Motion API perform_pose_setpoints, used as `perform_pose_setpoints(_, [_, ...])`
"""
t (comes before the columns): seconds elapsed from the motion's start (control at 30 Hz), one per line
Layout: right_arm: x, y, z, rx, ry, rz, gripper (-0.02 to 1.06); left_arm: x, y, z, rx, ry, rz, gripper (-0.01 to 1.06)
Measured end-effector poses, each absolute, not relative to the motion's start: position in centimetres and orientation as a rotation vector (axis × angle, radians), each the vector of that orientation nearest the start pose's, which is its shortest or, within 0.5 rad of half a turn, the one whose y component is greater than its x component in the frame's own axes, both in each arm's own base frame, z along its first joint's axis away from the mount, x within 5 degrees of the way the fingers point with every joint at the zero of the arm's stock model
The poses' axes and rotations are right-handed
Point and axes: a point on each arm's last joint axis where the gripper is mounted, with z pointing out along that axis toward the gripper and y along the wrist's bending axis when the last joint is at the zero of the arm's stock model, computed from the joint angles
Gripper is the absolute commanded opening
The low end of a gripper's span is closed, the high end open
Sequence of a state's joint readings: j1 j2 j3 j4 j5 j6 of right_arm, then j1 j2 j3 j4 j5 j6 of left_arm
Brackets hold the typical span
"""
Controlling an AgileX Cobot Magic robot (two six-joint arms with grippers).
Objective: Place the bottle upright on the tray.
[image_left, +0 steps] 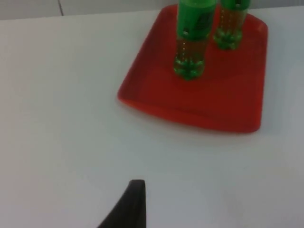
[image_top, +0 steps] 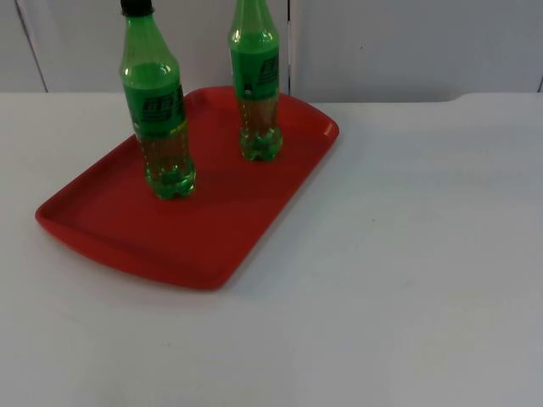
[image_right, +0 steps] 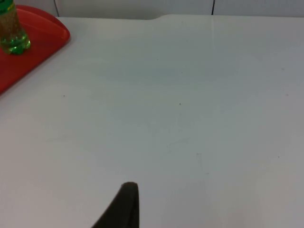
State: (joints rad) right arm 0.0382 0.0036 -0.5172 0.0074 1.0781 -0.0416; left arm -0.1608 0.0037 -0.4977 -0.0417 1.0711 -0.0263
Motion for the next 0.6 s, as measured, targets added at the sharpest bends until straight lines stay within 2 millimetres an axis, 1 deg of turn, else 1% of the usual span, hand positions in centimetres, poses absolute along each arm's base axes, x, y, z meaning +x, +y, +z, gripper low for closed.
perform_pose_setpoints(0.6, [-0.71,0.03,28.06,-0.082,2.046,0.007,1.05,-0.44,-0.35,27.59,-0.068,2.059,-0.041,1.05])
